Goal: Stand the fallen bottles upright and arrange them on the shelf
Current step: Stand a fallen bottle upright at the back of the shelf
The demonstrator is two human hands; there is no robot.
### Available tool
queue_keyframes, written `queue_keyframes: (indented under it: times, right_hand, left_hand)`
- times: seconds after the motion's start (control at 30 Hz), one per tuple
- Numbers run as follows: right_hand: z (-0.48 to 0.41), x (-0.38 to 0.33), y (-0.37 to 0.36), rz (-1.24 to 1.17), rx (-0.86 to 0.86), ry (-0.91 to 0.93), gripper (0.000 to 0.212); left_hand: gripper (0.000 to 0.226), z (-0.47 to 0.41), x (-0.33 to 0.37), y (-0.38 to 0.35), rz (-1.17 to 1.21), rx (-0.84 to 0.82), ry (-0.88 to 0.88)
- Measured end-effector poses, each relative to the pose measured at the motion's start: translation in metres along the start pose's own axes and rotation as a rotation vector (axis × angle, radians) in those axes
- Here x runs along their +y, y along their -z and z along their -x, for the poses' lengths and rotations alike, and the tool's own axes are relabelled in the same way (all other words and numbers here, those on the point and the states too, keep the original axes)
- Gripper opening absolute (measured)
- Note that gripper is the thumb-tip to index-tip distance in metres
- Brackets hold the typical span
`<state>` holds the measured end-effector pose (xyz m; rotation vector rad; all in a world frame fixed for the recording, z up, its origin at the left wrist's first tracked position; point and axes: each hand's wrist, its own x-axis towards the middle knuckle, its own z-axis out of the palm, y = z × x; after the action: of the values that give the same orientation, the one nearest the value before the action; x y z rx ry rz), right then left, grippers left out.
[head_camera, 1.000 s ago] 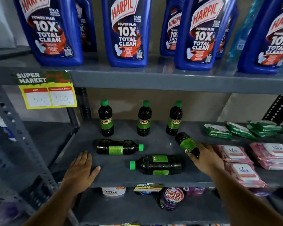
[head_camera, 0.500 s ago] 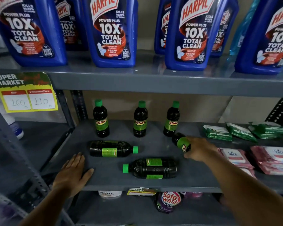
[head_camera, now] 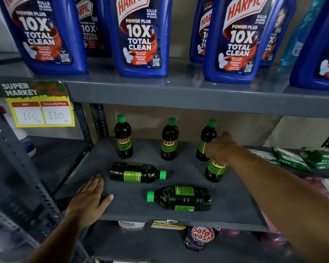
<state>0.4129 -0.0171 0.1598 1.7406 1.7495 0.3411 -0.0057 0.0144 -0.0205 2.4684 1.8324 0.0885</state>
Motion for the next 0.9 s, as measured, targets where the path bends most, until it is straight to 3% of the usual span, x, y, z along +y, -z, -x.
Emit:
queue_keyframes:
  times: [0.1,0.27,0.33,0.47,0.57,0.7,0.77,0.9]
  right_hand:
    - [-0.002,0.013,-0.002,-0.075,0.236,0.092,0.043]
    - [-0.002,0.035,-0.015,-0.911,0.425,-0.076,0.059]
    - [0.0,0.031,-0.033,-1.119,0.448,-0.198,0.072]
    - [-0.001,0.011,-0.065,-1.249,0.566,-0.333,0.067]
    - [-0.004,0.004,-0.074,-1.428,0.594,-0.348,0.07]
    - [-0.003,-0.003,-0.088,-1.647,0.499,-0.304,0.087]
    - [-0.002,-0.01,-0.099,-1.657,0.463,-0.319,0.089]
    - [-0.001,-0.025,-0.107,-1.584,0.48,-0.451,0.072]
  left_hand:
    - [0.103,-0.001,0.0,0.001,-0.003,0.0,-0.002]
    - [0.097,-0.001,0.002,0.0,0.009,0.006,0.0]
    - [0.098,0.0,0.002,0.0,0.003,0.015,-0.001]
    - [0.117,0.002,0.002,0.001,0.028,0.038,-0.003]
    - [0.107,0.002,0.0,-0.001,0.043,0.049,-0.003]
    - [0.1,0.0,-0.002,-0.004,0.05,0.049,0.0]
    - [0.1,0.0,-0.002,-0.004,0.057,0.044,0.0]
    - [0.101,0.0,-0.001,-0.002,0.046,0.036,-0.003]
